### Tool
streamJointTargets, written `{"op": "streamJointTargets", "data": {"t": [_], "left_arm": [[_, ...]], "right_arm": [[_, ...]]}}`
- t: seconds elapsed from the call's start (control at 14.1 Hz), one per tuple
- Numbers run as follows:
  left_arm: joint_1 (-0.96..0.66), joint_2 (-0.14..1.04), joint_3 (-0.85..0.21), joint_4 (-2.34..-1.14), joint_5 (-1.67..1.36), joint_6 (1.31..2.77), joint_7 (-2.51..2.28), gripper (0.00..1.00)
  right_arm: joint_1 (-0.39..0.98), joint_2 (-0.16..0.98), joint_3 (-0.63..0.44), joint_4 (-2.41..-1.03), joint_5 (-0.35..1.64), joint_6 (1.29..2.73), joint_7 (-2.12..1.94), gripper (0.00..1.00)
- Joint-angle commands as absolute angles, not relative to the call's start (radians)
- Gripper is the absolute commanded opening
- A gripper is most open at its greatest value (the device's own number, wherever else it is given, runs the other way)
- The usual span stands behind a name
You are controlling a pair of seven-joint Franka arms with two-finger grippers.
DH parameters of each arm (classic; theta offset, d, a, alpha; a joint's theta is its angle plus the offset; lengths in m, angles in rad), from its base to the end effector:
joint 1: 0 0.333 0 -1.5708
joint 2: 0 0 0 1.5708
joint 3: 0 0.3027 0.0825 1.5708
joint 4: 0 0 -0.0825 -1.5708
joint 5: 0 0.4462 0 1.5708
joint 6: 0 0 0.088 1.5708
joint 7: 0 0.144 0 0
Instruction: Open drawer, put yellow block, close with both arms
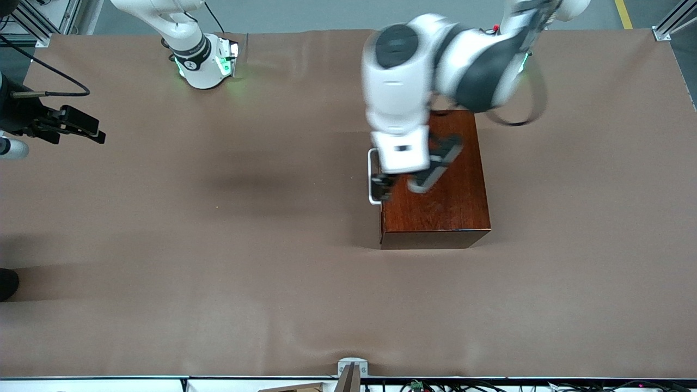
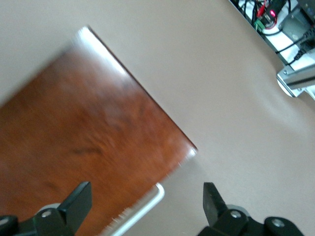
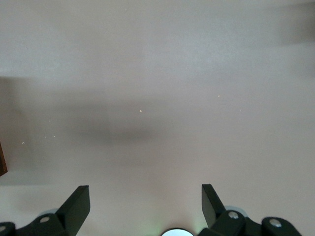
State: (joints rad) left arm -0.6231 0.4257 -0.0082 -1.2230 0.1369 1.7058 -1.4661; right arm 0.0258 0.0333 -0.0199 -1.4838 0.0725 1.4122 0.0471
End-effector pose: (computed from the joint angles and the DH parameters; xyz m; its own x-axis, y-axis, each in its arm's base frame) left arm 0.6146 -0.4259 0.4846 0.6728 0.7268 0.1378 0.7293 -0.6830 0.0417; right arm 0.6060 0.0151 0.5871 0.9938 -0.0297 -0.1076 -0.0370 -0.9971 -0.0667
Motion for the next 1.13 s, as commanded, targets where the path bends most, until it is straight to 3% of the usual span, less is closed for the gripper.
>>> {"op": "streamJointTargets", "data": {"t": [0.0, 0.21, 0.57, 1.06], "left_arm": [[-0.501, 0.306, -0.018, -1.279, 0.074, 1.602, -1.222, 1.0], [-0.352, 0.2, -0.018, -1.32, 0.041, 1.471, -0.872, 1.0], [-0.168, -0.004, -0.017, -1.529, 0.043, 1.468, -0.47, 1.0], [0.015, -0.093, -0.046, -1.603, 0.048, 1.468, -0.151, 1.0]], "right_arm": [[0.009, 0.003, -0.003, -1.516, 0.051, 1.398, 0.029, 1.0], [0.009, 0.005, -0.003, -1.514, 0.051, 1.405, 0.026, 1.0], [0.009, 0.008, -0.003, -1.511, 0.051, 1.408, 0.02, 1.0], [0.0, 0.009, -0.005, -1.511, 0.052, 1.407, -0.002, 1.0]]}}
